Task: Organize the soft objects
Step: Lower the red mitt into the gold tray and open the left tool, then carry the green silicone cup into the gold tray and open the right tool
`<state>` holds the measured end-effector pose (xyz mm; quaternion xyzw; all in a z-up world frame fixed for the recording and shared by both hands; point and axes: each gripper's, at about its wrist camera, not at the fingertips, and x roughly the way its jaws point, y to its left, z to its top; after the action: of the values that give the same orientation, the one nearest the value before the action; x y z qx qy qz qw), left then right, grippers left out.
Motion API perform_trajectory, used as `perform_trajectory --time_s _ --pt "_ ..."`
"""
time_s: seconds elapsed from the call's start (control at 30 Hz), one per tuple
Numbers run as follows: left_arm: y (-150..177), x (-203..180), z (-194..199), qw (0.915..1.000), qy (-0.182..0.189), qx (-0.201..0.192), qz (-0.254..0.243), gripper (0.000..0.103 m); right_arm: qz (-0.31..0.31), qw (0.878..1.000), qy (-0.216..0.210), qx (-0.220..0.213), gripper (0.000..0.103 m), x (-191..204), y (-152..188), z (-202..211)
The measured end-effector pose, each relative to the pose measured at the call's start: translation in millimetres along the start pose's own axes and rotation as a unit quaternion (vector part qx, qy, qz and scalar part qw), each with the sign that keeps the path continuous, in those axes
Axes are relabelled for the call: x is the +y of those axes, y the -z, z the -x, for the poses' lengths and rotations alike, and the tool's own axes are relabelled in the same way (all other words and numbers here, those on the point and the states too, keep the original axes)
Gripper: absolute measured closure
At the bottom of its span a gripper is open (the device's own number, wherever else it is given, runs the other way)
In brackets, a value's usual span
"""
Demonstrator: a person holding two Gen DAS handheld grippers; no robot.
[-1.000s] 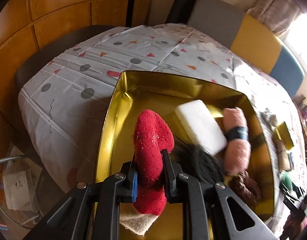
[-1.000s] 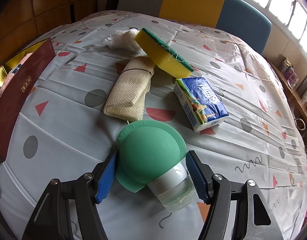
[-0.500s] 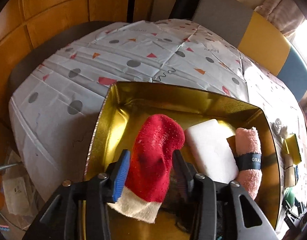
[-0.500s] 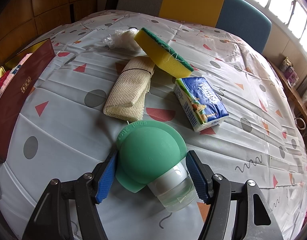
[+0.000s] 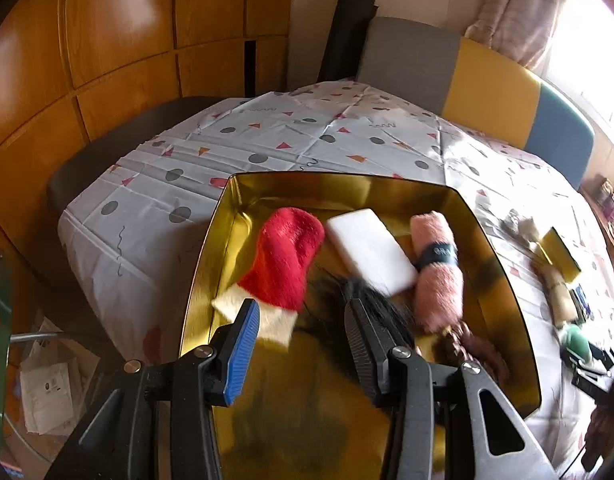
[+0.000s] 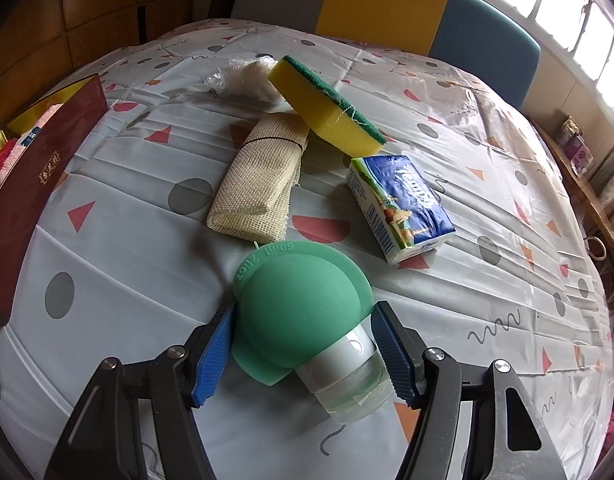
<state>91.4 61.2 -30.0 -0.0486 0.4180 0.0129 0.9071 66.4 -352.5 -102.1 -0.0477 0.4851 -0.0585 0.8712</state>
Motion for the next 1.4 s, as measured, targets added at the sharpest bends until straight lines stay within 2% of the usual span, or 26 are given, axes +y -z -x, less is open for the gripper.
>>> perform_trajectory --time_s 0.37,0.6,0.9,1.07,1.4 --pt "24.6 -6.8 32.5 0.9993 0.007 -0.027 -0.024 0.058 0.005 1.0 0.009 -0.001 0.036 2.7 1.6 1.0" --pt "25.7 -1.6 41.0 0.9988 0.001 -0.041 -0.027 0.058 -0.013 1.0 0.007 0.012 0.038 3.4 0.0 4.9" --pt "29.1 3.1 40.5 0.999 0.005 -0.039 -0.023 0.058 -0.025 0.999 -0.02 0.026 0.038 20.7 2.3 14.5" --pt "30.6 7.9 39.8 0.9992 0.004 -0.037 -0.017 0.058 -0.048 0.997 -0.054 -0.003 0.038 28.5 -7.9 37.4" --pt "30.3 15.6 43.0 0.9991 0.004 -0.042 -0.009 0.058 -0.004 0.992 -0.12 -0.043 0.038 93.2 -32.6 74.1"
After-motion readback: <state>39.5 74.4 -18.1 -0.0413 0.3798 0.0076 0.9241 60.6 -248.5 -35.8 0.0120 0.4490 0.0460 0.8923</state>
